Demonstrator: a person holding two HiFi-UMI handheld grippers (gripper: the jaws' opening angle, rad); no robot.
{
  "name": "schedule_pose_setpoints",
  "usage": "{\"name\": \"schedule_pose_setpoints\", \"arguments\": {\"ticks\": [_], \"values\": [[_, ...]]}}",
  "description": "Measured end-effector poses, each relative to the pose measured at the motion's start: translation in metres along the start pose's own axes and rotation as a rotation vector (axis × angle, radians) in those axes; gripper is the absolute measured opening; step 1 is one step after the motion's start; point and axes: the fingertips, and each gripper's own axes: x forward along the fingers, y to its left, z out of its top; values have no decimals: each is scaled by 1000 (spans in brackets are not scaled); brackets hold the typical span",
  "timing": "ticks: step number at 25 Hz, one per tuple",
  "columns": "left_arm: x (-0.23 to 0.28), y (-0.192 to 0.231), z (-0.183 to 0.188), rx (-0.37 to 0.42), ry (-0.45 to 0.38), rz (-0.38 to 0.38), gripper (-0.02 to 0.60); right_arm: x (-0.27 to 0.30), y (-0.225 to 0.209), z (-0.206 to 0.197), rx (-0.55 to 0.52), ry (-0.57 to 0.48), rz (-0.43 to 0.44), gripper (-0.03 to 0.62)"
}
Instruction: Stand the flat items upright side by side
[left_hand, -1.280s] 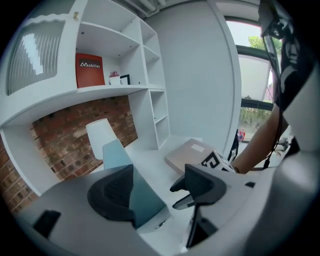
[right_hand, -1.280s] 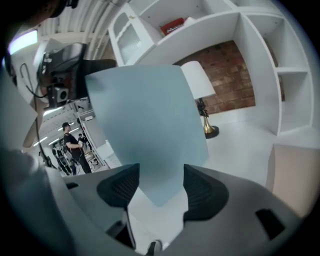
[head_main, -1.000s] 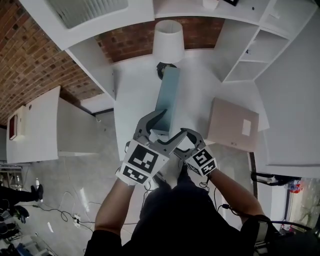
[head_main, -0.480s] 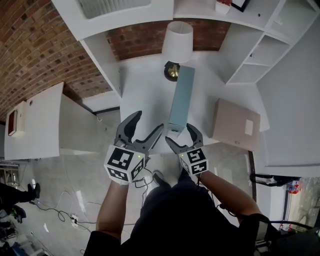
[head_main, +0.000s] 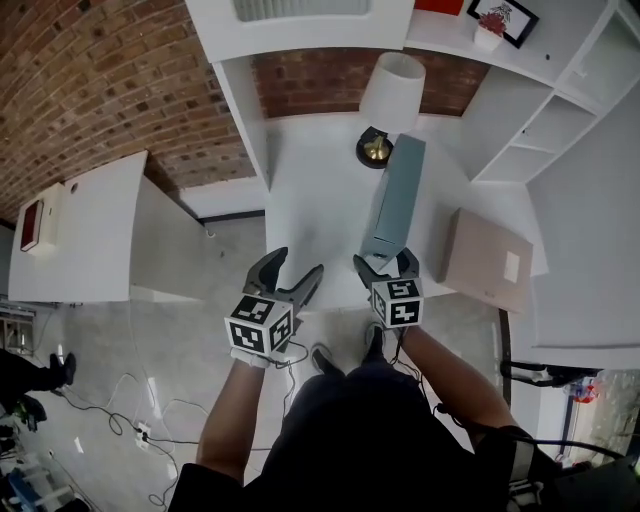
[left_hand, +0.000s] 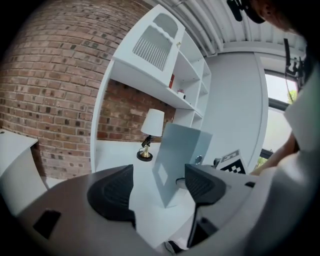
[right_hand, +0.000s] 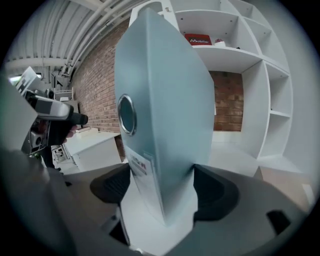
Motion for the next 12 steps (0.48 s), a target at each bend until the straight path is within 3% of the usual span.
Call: {"name": "schedule_pose_setpoints", "arguments": {"ticks": [5,12], "values": [[-12,18,-7,-38,-4,5,318,1,10,6,-27,-20,32,359],[-22,33,-18,-73,-5,1,317,6,58,23,-65,-66,213,356]]}}
